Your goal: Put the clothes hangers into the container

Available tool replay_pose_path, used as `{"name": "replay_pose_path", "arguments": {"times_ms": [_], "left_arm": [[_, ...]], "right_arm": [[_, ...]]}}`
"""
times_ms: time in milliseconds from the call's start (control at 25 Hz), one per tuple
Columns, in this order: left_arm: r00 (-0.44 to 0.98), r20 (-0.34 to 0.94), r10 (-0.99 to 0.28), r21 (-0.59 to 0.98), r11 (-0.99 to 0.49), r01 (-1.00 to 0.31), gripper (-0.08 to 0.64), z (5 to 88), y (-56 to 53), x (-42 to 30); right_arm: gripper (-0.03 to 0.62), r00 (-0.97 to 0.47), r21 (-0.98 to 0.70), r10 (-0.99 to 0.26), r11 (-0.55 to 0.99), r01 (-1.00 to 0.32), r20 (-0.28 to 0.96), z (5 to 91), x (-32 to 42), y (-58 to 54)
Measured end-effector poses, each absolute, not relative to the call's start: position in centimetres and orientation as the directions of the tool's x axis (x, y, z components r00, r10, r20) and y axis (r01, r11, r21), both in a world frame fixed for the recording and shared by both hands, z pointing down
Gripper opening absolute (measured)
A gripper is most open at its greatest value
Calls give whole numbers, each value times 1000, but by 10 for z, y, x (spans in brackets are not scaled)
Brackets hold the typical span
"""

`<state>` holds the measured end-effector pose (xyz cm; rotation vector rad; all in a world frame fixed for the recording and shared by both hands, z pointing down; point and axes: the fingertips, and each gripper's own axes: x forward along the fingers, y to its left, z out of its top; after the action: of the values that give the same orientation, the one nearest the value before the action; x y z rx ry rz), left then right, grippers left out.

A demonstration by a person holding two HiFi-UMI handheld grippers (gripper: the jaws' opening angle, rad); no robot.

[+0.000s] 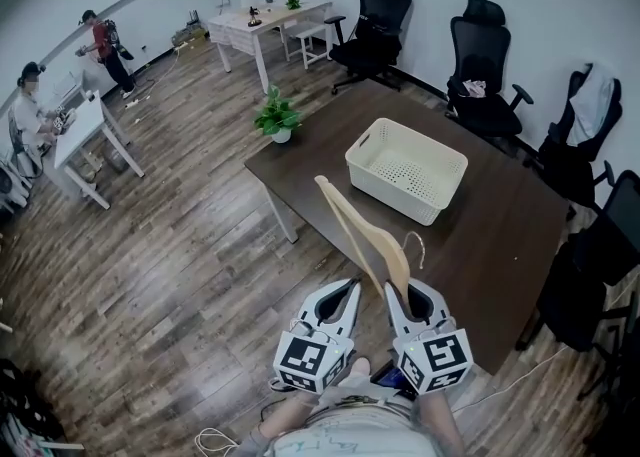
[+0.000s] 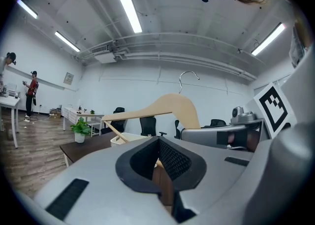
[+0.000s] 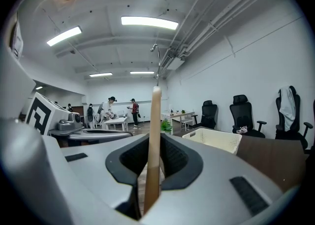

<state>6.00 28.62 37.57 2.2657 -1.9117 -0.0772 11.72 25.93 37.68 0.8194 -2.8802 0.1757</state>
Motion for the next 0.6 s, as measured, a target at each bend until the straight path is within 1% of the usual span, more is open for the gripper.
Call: {"name": "replay_pose_path", "arguments": {"times_ms": [400,600], "left_arm": [[154,80,-985,188,-137,-973,11,382,269,53],[185,76,-980,197,-167,-966,11,384,252,41]], "right_arm": [[60,-828,-71,-529,833,-548,184,380,121,234],[60,-804,-72,-562,809,-583,193,383,115,220]]}}
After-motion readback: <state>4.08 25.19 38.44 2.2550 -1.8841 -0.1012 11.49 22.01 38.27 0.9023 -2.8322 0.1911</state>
